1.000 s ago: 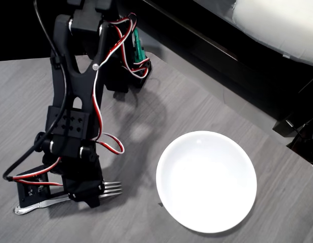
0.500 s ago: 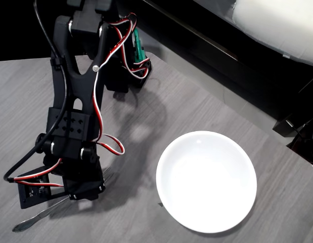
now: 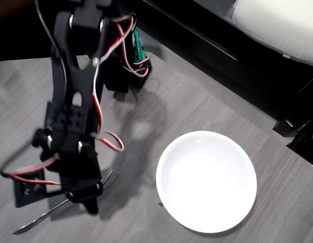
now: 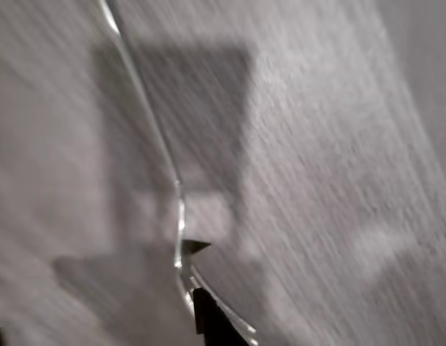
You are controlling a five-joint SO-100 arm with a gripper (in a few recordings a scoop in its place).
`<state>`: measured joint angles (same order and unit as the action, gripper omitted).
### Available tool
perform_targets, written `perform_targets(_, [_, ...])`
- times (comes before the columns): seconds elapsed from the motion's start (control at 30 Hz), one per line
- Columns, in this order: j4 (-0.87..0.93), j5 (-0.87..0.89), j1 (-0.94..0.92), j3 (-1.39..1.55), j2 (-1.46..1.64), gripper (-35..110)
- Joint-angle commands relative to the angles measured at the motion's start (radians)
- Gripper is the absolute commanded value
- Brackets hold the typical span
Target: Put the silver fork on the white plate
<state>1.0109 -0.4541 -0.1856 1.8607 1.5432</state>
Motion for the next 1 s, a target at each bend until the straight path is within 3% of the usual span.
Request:
perform_targets(0.0, [0.054,0.005,-0.002,-0.040,0.167,36])
perform_targets(0.43, [0.069,0.017,-0.028,-0.037,0.176,36])
perform_targets(0.67, [0.077,0.009,0.015,-0.032,0.063,27])
perform_targets(0.97, [0.048,-0.020,0.002,-0.025,-0.020,26])
